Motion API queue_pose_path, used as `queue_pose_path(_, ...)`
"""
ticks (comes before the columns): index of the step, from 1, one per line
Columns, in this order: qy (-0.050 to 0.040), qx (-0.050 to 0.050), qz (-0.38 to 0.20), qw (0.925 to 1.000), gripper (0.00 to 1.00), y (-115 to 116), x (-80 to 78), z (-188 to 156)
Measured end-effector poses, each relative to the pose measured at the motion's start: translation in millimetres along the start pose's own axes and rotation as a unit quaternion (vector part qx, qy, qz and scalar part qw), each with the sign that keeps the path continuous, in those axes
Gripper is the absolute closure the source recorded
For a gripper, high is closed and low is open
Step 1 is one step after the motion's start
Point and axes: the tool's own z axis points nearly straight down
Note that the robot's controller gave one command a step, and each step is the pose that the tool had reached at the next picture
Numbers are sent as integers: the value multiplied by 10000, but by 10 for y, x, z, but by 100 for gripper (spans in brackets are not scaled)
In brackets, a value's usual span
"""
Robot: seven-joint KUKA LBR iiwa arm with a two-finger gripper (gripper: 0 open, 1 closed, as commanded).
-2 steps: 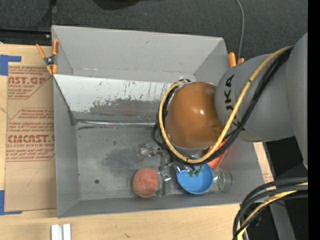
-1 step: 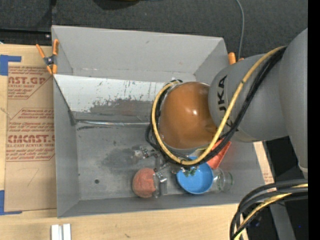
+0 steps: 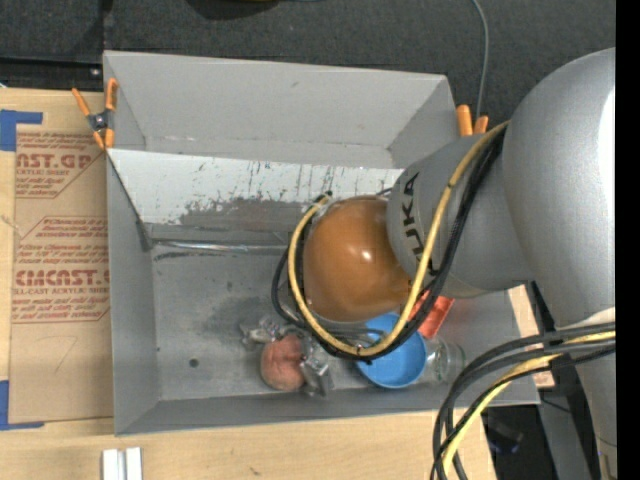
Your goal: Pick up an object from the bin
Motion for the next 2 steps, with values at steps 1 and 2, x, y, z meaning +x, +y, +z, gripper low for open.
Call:
queue_pose_path(1, 12, -1, 1443, 9895, 100, -103, 59, -11)
queue_pose_path(2, 12, -1, 1444, 9895, 100, -102, 59, -11)
